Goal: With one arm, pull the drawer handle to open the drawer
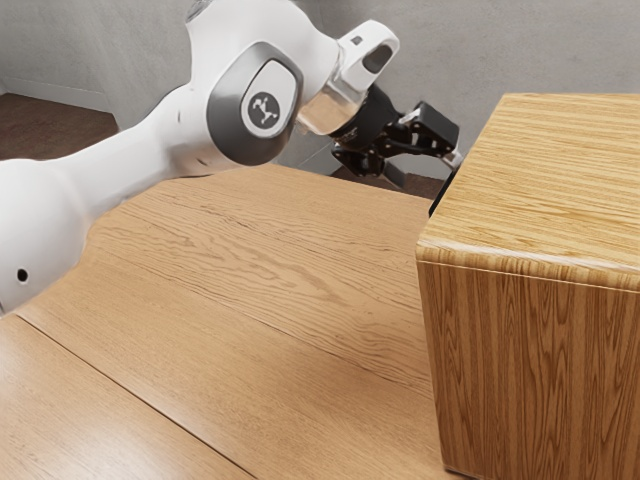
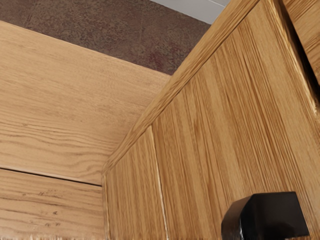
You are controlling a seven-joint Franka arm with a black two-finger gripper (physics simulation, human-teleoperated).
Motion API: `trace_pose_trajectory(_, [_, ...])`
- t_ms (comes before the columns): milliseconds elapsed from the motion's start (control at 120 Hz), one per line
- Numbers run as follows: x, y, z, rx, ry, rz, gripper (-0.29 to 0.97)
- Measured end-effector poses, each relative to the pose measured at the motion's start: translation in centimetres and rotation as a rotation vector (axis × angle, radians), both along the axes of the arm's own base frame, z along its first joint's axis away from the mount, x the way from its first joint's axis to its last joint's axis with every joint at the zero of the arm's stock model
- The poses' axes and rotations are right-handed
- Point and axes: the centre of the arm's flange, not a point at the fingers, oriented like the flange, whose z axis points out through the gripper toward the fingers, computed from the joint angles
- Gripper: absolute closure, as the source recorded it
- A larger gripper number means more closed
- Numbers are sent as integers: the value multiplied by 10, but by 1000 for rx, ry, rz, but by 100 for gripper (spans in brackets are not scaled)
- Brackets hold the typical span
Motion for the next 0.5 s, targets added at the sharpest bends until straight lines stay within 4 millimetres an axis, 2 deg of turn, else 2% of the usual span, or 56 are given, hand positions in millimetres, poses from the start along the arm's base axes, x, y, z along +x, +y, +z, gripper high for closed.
trace_pose_trajectory(158, [1,1,-18,-11,22,9,0])
trace_pose_trajectory(275, [2,5,-23,-14,28,19,0])
trace_pose_trajectory(500, [-19,42,-23,-14,39,81,0])
